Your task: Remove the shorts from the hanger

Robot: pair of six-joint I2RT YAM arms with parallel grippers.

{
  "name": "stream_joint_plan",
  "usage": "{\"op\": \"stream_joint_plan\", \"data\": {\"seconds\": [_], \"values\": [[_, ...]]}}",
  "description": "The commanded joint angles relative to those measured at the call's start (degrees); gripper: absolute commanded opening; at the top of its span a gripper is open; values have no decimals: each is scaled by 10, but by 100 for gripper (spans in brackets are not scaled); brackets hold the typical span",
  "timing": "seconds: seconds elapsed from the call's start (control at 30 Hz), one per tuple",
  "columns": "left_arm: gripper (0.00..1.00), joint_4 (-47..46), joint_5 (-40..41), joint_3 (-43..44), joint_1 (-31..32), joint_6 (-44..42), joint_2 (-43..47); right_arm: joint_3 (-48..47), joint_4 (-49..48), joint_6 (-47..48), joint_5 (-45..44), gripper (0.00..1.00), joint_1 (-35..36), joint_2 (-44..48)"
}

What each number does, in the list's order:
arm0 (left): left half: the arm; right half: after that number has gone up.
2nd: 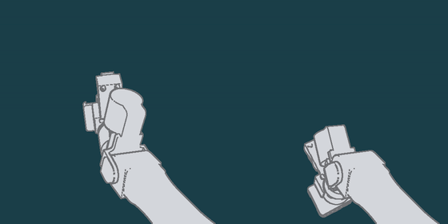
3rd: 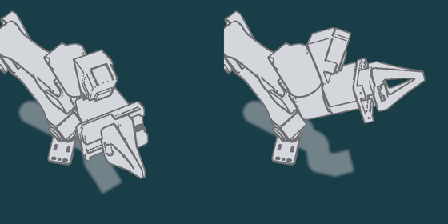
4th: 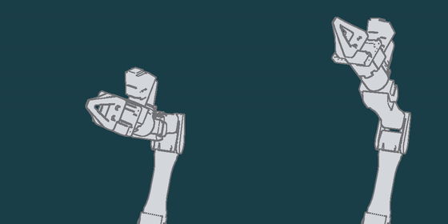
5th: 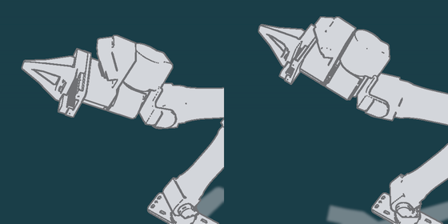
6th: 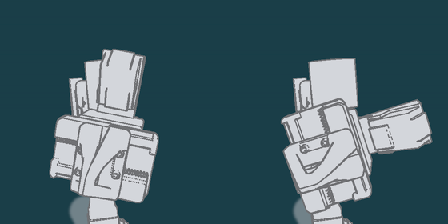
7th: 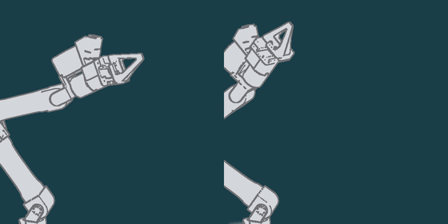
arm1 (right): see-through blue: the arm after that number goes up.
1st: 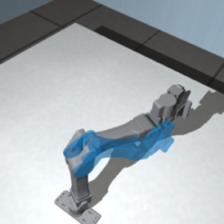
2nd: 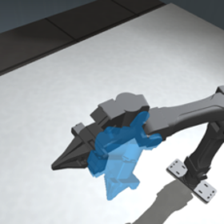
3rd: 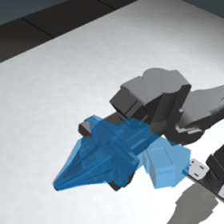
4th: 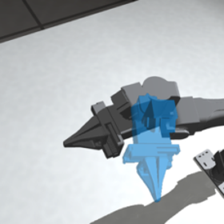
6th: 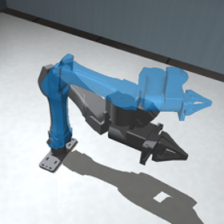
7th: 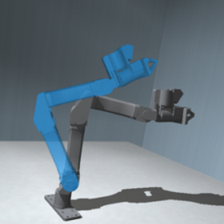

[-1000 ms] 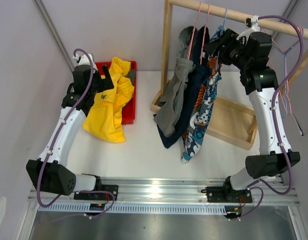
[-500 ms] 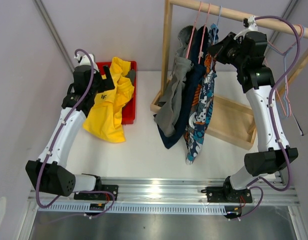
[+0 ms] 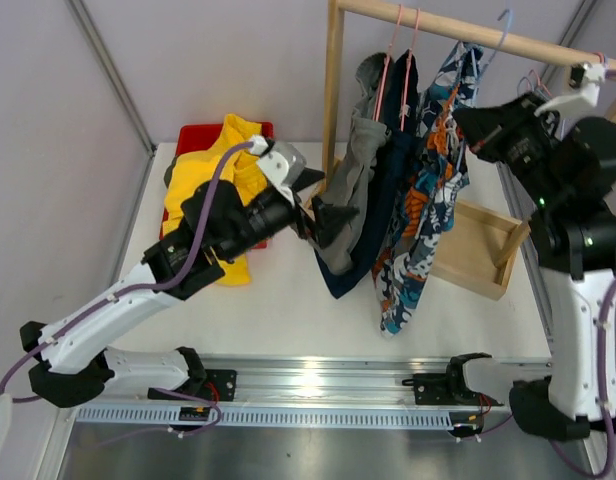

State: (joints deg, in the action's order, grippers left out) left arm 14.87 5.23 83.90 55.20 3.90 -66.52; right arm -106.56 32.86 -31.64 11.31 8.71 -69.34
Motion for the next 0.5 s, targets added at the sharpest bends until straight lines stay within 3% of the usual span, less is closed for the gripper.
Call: {"op": "stream_joint_plan", "data": {"seconds": [0.0,0.17,0.47], "values": [[99,-115,-105,-51,59,6,-19,38,-48,-32,11,0,4,49],[99,-208,-143,-66,130,29,-86,52,-33,-40,23,0,6,75],[99,-242,-149,-7,197,33,-194,60,-13,-39,28,0,6,101]]}}
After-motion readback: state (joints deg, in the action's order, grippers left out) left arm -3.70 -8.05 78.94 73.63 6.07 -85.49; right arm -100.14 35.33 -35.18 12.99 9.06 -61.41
